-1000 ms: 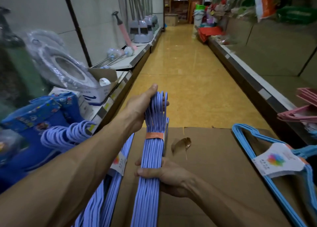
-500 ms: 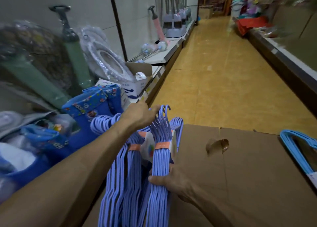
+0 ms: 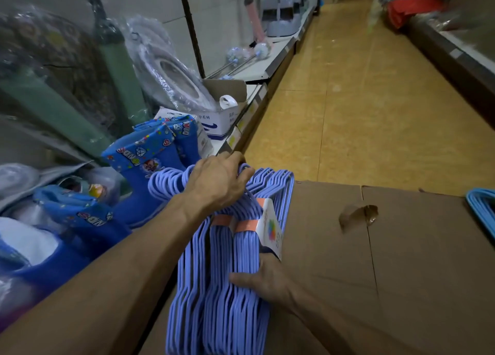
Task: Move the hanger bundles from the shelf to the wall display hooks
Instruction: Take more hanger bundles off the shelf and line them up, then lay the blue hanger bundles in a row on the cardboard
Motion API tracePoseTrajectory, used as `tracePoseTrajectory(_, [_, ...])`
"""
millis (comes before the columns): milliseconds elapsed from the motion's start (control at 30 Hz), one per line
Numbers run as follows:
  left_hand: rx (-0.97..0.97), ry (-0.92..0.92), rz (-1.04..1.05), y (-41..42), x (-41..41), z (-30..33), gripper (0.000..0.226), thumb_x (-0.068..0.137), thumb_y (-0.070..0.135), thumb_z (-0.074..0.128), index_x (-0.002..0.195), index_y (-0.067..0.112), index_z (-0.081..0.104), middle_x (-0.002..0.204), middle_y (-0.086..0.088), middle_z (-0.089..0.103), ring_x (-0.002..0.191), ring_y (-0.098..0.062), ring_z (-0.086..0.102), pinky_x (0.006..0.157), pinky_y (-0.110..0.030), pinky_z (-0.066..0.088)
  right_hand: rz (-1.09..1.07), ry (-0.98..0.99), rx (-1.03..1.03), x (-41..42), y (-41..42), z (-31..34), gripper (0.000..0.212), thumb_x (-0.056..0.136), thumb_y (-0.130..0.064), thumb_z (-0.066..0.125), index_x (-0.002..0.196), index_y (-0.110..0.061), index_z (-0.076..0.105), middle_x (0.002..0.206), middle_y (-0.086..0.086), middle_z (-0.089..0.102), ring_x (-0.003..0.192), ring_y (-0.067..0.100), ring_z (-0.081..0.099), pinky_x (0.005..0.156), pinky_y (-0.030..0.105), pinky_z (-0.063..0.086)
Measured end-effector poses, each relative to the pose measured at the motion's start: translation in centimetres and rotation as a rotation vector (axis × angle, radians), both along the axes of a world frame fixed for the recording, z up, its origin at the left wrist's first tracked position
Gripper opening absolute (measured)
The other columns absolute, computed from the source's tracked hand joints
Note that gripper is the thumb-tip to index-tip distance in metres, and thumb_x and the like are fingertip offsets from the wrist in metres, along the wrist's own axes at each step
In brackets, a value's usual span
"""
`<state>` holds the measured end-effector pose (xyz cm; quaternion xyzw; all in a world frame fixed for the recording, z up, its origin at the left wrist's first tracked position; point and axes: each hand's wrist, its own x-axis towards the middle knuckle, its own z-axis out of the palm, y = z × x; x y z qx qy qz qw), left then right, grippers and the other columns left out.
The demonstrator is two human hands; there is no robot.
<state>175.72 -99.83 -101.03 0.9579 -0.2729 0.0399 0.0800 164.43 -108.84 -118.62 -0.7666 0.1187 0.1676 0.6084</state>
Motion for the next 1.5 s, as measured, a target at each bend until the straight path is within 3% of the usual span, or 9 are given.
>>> tracePoseTrajectory(100, [0.057, -0.024, 0.020, -0.3, 0.1, 0.0, 0.039, 0.100, 0.051, 0.038, 0.122, 0.022, 0.053, 0.121, -0.005, 0.059, 0.106, -0.027, 0.056, 0.095, -0.044, 0.041, 0.040, -0.010, -0.001, 0.2, -0.1, 0.0, 0.052, 0.079, -0.038, 0.081, 0.108, 0.001, 0.063, 0.107, 0.014, 0.069, 0.087, 0.022, 0.066, 0.074, 0.028, 0.057])
tracePoseTrajectory(167, [0.077, -0.043, 0.023, -0.6, 0.2, 0.0, 0.040, 0.100, 0.051, 0.040, 0.124, 0.022, 0.052, 0.123, -0.006, 0.058, 0.107, -0.027, 0.055, 0.093, -0.042, 0.041, 0.056, 0.008, -0.060, 0.3, -0.4, 0.2, 0.047, 0.078, -0.043, 0.081, 0.092, -0.005, 0.058, 0.092, 0.010, 0.065, 0.080, 0.021, 0.062, 0.073, 0.033, 0.055])
tracePoseTrajectory(233, [0.079, -0.029, 0.025, -1.0, 0.2, 0.1, 0.041, 0.099, 0.052, 0.040, 0.124, 0.022, 0.053, 0.123, -0.006, 0.058, 0.107, -0.027, 0.055, 0.091, -0.041, 0.040, 0.117, 0.033, -0.195, 0.1, -0.8, 0.8, 0.066, 0.067, -0.068, 0.077, 0.093, -0.012, 0.053, 0.091, 0.012, 0.061, 0.085, 0.025, 0.063, 0.078, 0.040, 0.057])
tracePoseTrajectory(333, [-0.011, 0.043, 0.023, -2.0, 0.7, 0.3, 0.041, 0.097, 0.052, 0.044, 0.117, 0.019, 0.058, 0.118, -0.008, 0.062, 0.105, -0.027, 0.058, 0.089, -0.038, 0.045, 0.217, 0.031, -0.206, -0.4, -2.3, 1.4, 0.096, 0.056, -0.090, 0.063, 0.121, -0.019, 0.058, 0.117, 0.011, 0.066, 0.105, 0.029, 0.064, 0.092, 0.050, 0.055])
tracePoseTrajectory(433, [-0.181, 0.092, -0.033, -4.1, 0.4, 1.0, 0.038, 0.096, 0.049, 0.049, 0.113, 0.017, 0.062, 0.113, -0.006, 0.066, 0.101, -0.024, 0.062, 0.090, -0.043, 0.052, 0.266, 0.023, -0.340, -2.1, -4.7, 4.1, 0.056, 0.085, -0.064, 0.062, 0.114, -0.016, 0.058, 0.111, 0.006, 0.065, 0.102, 0.024, 0.061, 0.088, 0.036, 0.051])
tracePoseTrajectory(667, [-0.465, 0.143, -0.251, -13.3, -3.8, 4.4, 0.022, 0.097, 0.034, 0.057, 0.105, 0.018, 0.068, 0.099, 0.004, 0.067, 0.095, -0.015, 0.062, 0.084, -0.029, 0.045, 0.204, -0.096, -0.641, -8.3, -10.8, 8.1, 0.038, 0.096, -0.045, 0.058, 0.122, -0.017, 0.060, 0.120, 0.011, 0.068, 0.110, 0.030, 0.062, 0.088, 0.034, 0.047])
tracePoseTrajectory(1100, [-0.801, 0.630, -0.509, -29.3, -17.3, 6.4, 0.015, 0.098, 0.028, 0.055, 0.101, 0.023, 0.069, 0.092, 0.004, 0.073, 0.080, -0.001, 0.069, 0.080, -0.029, 0.056, -0.274, -0.132, -0.757, -20.2, -26.2, 13.2, 0.024, 0.093, -0.036, 0.053, 0.109, -0.024, 0.065, 0.111, 0.002, 0.069, 0.104, 0.027, 0.061, 0.088, 0.037, 0.051])
tracePoseTrajectory(1200, [-0.834, 0.667, -0.536, -30.7, -19.2, 6.7, 0.014, 0.098, 0.023, 0.055, 0.099, 0.021, 0.069, 0.088, 0.002, 0.074, 0.080, -0.005, 0.070, 0.078, -0.030, 0.057, -0.364, -0.156, -0.775, -21.6, -28.7, 14.5, 0.023, 0.095, -0.033, 0.051, 0.108, -0.022, 0.066, 0.110, 0.003, 0.069, 0.101, 0.025, 0.062, 0.088, 0.044, 0.053])
tracePoseTrajectory(1500, [-0.888, 0.709, -0.572, -33.3, -21.4, 6.5, 0.015, 0.098, 0.023, 0.055, 0.103, 0.026, 0.069, 0.092, 0.003, 0.073, 0.088, -0.010, 0.071, 0.084, -0.039, 0.057, -0.668, -0.095, -0.961, -27.1, -39.9, 20.4, 0.022, 0.093, -0.023, 0.055, 0.108, -0.015, 0.070, 0.112, 0.009, 0.072, 0.106, 0.025, 0.065, 0.087, 0.031, 0.050])
